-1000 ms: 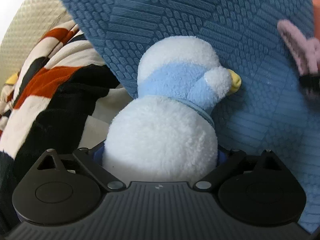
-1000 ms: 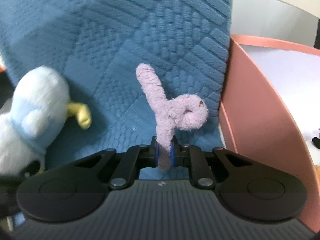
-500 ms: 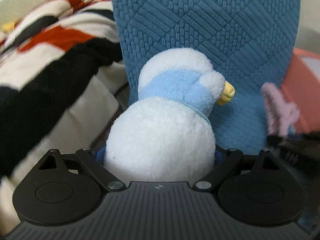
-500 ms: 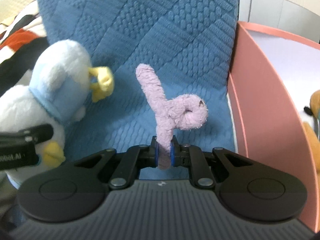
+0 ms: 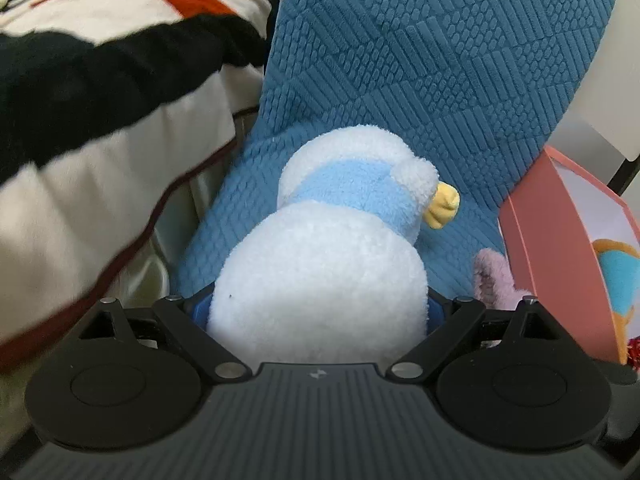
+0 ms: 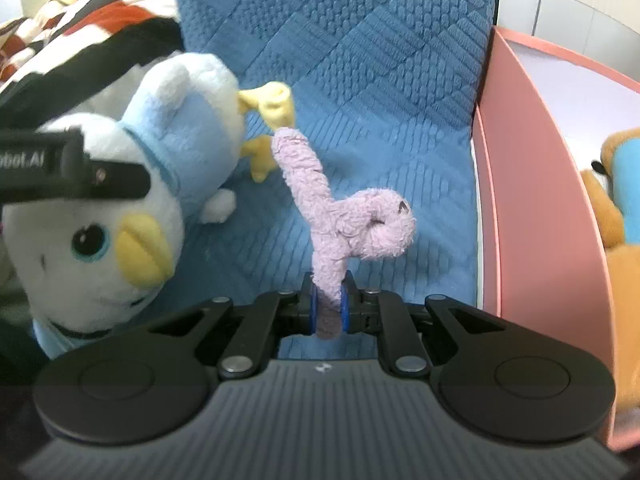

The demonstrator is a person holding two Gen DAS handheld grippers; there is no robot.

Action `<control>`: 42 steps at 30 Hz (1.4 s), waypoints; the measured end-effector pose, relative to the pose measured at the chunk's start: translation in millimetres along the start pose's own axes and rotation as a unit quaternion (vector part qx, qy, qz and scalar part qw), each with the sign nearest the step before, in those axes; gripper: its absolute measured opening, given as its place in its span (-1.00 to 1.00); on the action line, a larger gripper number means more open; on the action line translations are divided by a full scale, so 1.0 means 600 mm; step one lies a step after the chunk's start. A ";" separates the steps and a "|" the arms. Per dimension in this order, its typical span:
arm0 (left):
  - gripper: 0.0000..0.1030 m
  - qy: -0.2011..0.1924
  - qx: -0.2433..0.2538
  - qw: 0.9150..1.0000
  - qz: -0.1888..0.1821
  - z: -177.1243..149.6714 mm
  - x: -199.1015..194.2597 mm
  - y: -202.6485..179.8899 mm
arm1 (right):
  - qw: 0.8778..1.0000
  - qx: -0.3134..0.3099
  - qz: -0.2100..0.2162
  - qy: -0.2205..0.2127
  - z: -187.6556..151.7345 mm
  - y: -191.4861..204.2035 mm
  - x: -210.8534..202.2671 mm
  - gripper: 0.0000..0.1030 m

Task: Organize objects
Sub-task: 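Lift the penguin with the left tool while the right tool lifts the pink figure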

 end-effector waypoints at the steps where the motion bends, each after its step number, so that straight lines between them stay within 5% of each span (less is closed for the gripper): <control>1: 0.83 0.006 -0.006 1.000 -0.004 -0.007 0.000 0.000 | 1.000 -0.002 0.001 0.002 -0.007 0.002 -0.004 -0.72; 12: 0.97 0.060 -0.064 0.995 -0.037 -0.023 0.029 0.022 | 0.999 -0.010 0.006 0.048 -0.045 0.009 0.020 -0.55; 17: 1.00 0.071 -0.070 0.994 -0.045 -0.020 0.037 0.031 | 0.999 0.000 0.006 0.035 -0.037 0.007 0.013 -0.03; 23: 1.00 0.079 -0.060 0.994 -0.038 -0.013 0.050 0.030 | 1.000 -0.009 -0.020 0.005 -0.020 -0.005 0.009 0.24; 37: 1.00 0.086 -0.046 0.994 -0.038 -0.008 0.065 0.029 | 0.999 0.011 -0.017 0.033 -0.018 -0.012 0.060 0.23; 42: 0.96 0.075 -0.047 0.995 -0.037 -0.007 0.059 0.026 | 0.999 0.000 -0.029 0.026 -0.020 -0.007 0.063 0.03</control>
Point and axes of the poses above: each gripper's, at about its wrist camera, not at the fingertips, and x roughly the way its jaws point, y to its left, z to its top, the point moved 10 cm from there along x, roughly the way its jaws point, and after that the axes turned 11 degrees about -z, right-handed, at the moved point
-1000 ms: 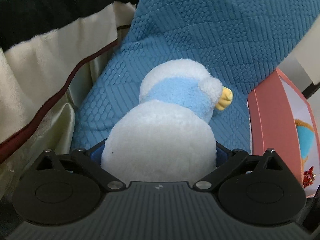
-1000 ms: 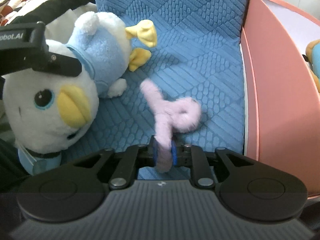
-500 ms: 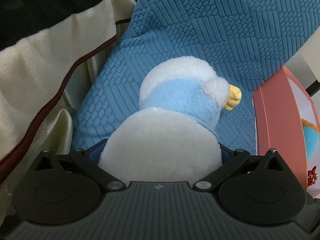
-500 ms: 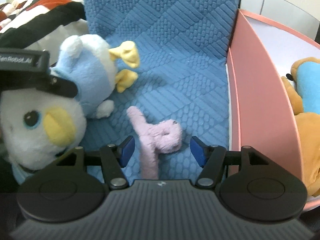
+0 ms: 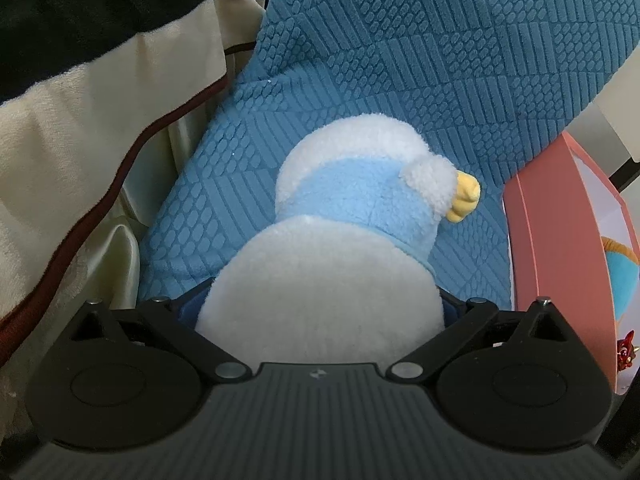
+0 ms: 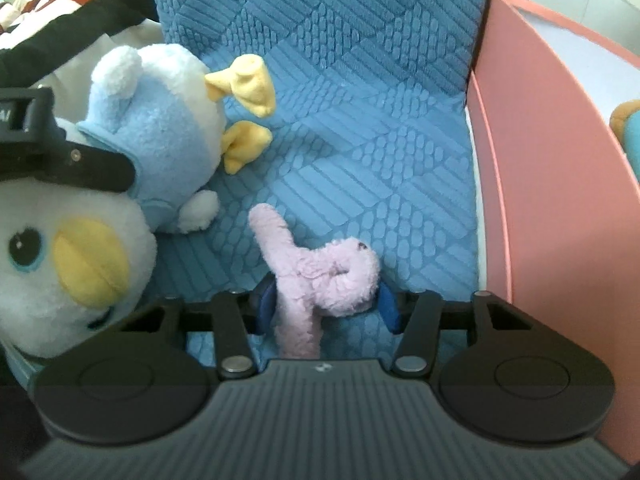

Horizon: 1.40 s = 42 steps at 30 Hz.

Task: Organize objects
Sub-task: 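Lift the penguin with the left tool while the right tool lifts the pink figure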

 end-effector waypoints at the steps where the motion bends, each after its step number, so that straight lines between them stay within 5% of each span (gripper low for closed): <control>1: 0.94 -0.004 -0.002 1.000 0.001 0.000 -0.002 0.000 | 1.000 0.000 0.001 -0.001 0.000 -0.001 -0.001 0.02; 14: 0.83 -0.037 -0.013 0.999 0.004 -0.010 -0.020 -0.009 | 0.999 0.031 0.015 -0.005 0.000 -0.024 -0.043 0.00; 42: 0.81 -0.072 -0.050 0.994 -0.067 -0.048 -0.124 -0.128 | 0.994 0.093 0.044 -0.028 0.023 -0.106 -0.229 0.01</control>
Point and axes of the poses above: each gripper's, at about its wrist camera, not at the fingertips, and x roughly the way its jaws point, y to its left, z to its top, the point moved 10 cm from there along x, roughly the way its jaws point, and after that the axes turned 11 degrees about -z, right-handed, at the moved point
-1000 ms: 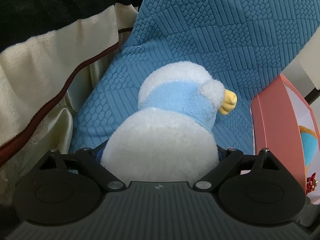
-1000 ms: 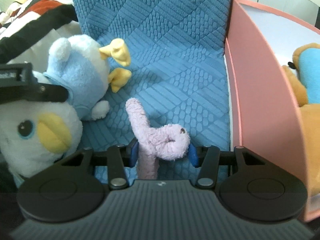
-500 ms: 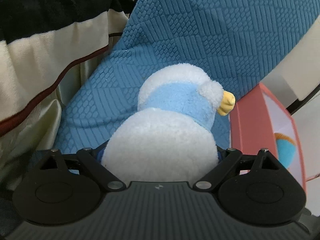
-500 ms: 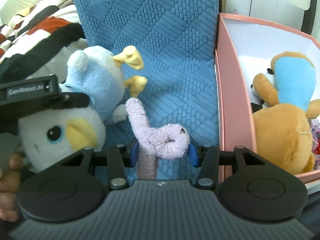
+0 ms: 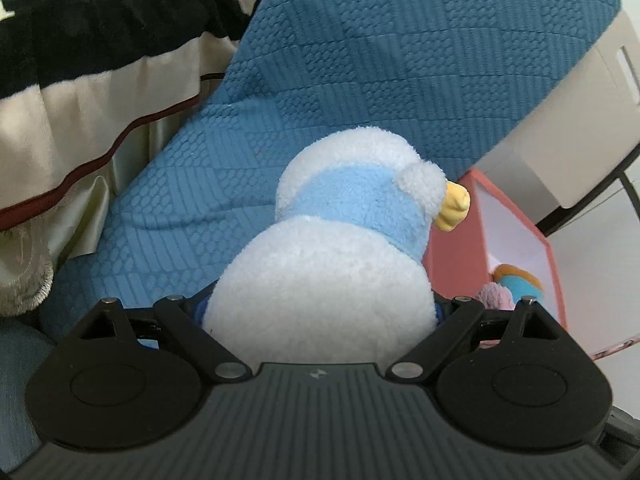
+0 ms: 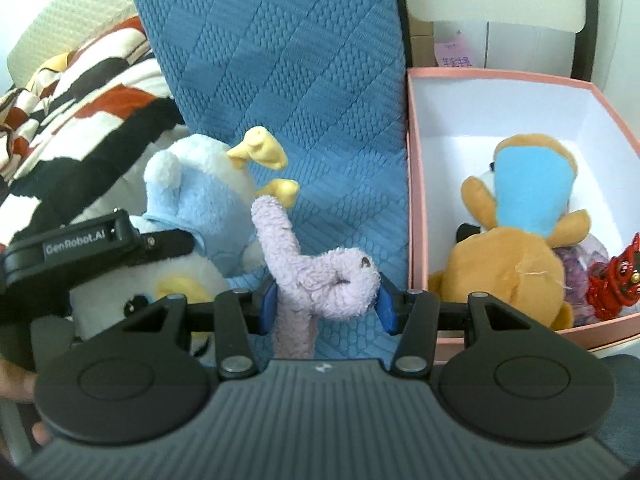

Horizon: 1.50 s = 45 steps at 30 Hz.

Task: Organize objects
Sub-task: 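Lift the penguin with the left tool while the right tool lifts the pink figure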

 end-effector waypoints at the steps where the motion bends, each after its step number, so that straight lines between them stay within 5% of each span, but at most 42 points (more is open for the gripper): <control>1: 0.81 -0.002 0.000 1.000 -0.005 0.000 -0.005 -0.011 | 1.000 0.002 -0.001 -0.002 0.003 -0.004 -0.006 0.01; 26: 0.81 -0.040 0.036 0.997 -0.055 0.063 -0.045 -0.284 | 0.997 0.047 0.010 -0.062 0.143 -0.152 -0.138 -0.03; 45: 0.81 0.001 0.088 0.993 -0.075 0.045 0.119 -0.486 | 0.990 0.112 -0.028 -0.075 0.203 -0.367 -0.101 -0.04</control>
Point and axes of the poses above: each gripper's, at about its wrist camera, not at the fingertips, and x roughly the way its jaws point, y to its left, z to its top, the point moved 10 cm from there along x, roughly the way its jaws point, and after that the axes turned 11 degrees about -z, right-handed, at the moved point
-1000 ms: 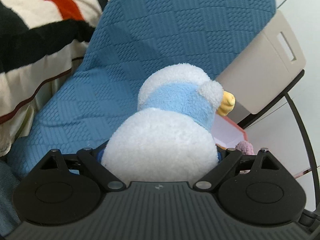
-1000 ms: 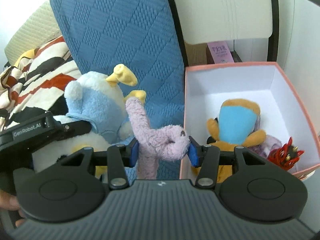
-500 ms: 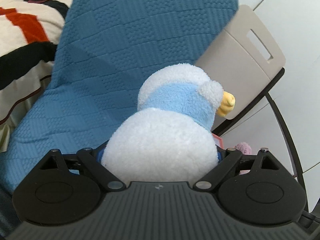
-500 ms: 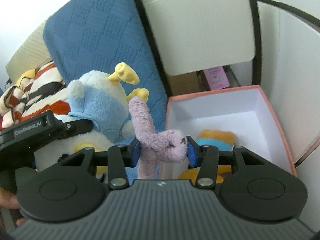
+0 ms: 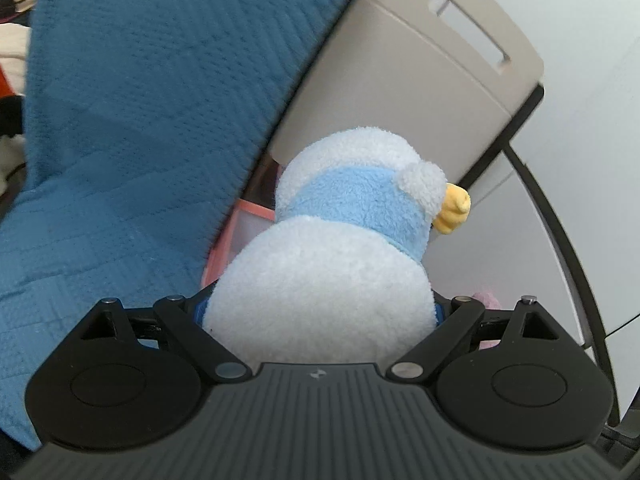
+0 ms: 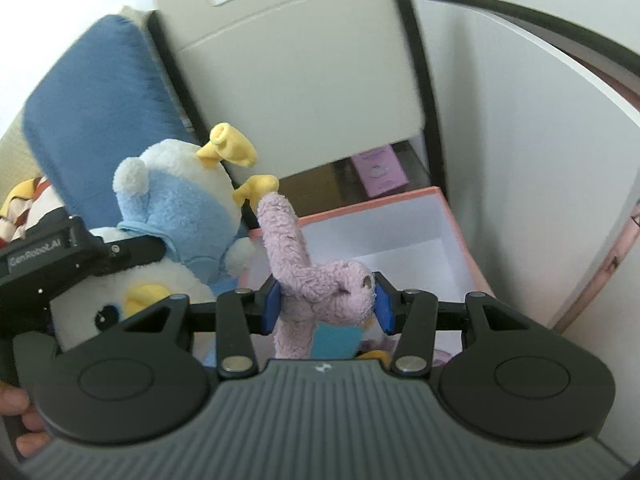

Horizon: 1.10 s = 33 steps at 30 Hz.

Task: Organize objects
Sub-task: 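Lift the penguin with the left tool while the right tool lifts the pink figure, then lower penguin and pink figure into the pink box and open both tools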

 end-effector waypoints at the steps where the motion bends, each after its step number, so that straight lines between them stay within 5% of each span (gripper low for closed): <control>1: 0.81 0.006 0.003 1.000 0.000 -0.005 0.014 -0.005 | 1.000 0.002 -0.004 0.003 0.000 -0.010 0.008 -0.04; 17: 0.81 0.088 0.012 0.996 0.024 -0.094 0.185 -0.011 | 0.996 0.020 -0.036 0.076 -0.057 -0.119 0.167 -0.03; 33: 0.87 0.099 0.041 0.994 0.008 -0.090 0.153 -0.028 | 0.994 0.038 -0.048 0.086 -0.050 -0.118 0.163 0.14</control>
Point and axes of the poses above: each gripper's, at about its wrist camera, not at the fingertips, and x roughly the way its jaws point, y to its left, z to its top, the point moved 10 cm from there along x, roughly the way its jaws point, and after that the axes turned 11 degrees about -z, right-handed, at the moved point
